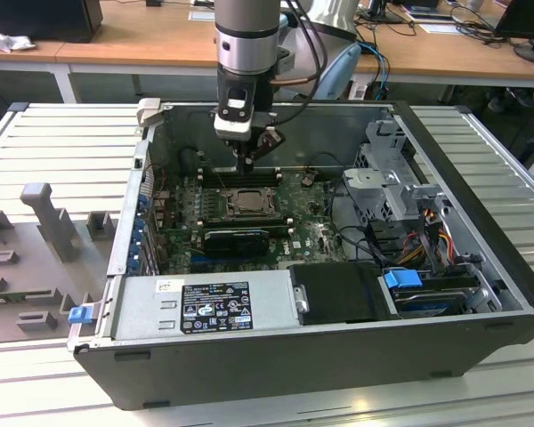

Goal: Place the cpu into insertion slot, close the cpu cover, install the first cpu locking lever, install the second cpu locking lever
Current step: 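Install the first cpu locking lever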

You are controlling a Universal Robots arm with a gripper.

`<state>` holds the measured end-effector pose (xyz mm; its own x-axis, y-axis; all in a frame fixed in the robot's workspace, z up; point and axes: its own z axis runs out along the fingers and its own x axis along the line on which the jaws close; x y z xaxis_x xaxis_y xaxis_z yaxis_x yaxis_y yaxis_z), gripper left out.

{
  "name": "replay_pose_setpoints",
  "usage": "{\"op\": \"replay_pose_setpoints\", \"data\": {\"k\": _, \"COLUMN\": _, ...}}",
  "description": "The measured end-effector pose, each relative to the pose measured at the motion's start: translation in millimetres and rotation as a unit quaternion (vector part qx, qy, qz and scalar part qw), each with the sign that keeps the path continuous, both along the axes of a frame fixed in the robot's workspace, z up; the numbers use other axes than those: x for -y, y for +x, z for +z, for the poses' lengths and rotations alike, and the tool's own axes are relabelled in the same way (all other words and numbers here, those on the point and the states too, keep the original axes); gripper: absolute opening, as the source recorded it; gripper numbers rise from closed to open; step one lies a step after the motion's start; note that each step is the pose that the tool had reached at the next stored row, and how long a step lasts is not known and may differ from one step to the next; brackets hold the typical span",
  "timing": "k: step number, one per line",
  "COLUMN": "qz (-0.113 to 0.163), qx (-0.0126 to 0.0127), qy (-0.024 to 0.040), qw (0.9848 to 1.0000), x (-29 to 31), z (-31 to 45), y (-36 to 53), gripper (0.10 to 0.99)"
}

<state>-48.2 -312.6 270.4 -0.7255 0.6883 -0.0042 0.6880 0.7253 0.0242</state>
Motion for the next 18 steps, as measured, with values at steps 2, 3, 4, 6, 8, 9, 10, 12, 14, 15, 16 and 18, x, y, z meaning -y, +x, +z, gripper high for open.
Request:
{"op": "replay_pose_setpoints", "data": {"k": 2, "qz": 0.02, "qx": 0.0, "qy": 0.0, "qw": 0.9998, "x": 0.0, "z": 0.0, "y": 0.0, "gripper": 0.106}}
{"op": "replay_pose_setpoints", "data": {"k": 3, "qz": 0.029, "qx": 0.0, "qy": 0.0, "qw": 0.9996, "x": 0.0, "z": 0.0, "y": 0.0, "gripper": 0.106}}
{"op": "replay_pose_setpoints", "data": {"k": 4, "qz": 0.046, "qx": 0.0, "qy": 0.0, "qw": 0.9989, "x": 0.0, "z": -0.1, "y": 0.0, "gripper": 0.106}}
{"op": "replay_pose_setpoints", "data": {"k": 6, "qz": 0.068, "qx": -0.0001, "qy": -0.0001, "qw": 0.9977, "x": 0.0, "z": -0.2, "y": 0.0, "gripper": 0.106}}
{"op": "replay_pose_setpoints", "data": {"k": 8, "qz": 0.082, "qx": -0.0002, "qy": -0.0001, "qw": 0.9966, "x": 0.0, "z": -0.5, "y": 0.0, "gripper": 0.106}}
{"op": "replay_pose_setpoints", "data": {"k": 9, "qz": 0.089, "qx": -0.0001, "qy": -0.0001, "qw": 0.996, "x": 0.0, "z": -0.5, "y": 0.0, "gripper": 0.106}}
{"op": "replay_pose_setpoints", "data": {"k": 10, "qz": 0.099, "qx": -0.0002, "qy": -0.0001, "qw": 0.9951, "x": 0.0, "z": -0.7, "y": 0.0, "gripper": 0.106}}
{"op": "replay_pose_setpoints", "data": {"k": 12, "qz": 0.121, "qx": -0.0001, "qy": -0.0001, "qw": 0.9927, "x": 0.0, "z": -1.0, "y": 0.0, "gripper": 0.106}}
{"op": "replay_pose_setpoints", "data": {"k": 14, "qz": 0.141, "qx": -0.0001, "qy": -0.0001, "qw": 0.99, "x": 0.0, "z": -1.2, "y": 0.0, "gripper": 0.106}}
{"op": "replay_pose_setpoints", "data": {"k": 15, "qz": 0.159, "qx": -0.0001, "qy": -0.0002, "qw": 0.9872, "x": 0.0, "z": -1.5, "y": 0.0, "gripper": 0.106}}
{"op": "replay_pose_setpoints", "data": {"k": 16, "qz": 0.176, "qx": -0.0002, "qy": -0.0002, "qw": 0.9844, "x": 0.0, "z": -1.7, "y": 0.0, "gripper": 0.106}}
{"op": "replay_pose_setpoints", "data": {"k": 18, "qz": 0.196, "qx": -0.0002, "qy": -0.0002, "qw": 0.9805, "x": 0.0, "z": -1.8, "y": 0.0, "gripper": 0.106}}
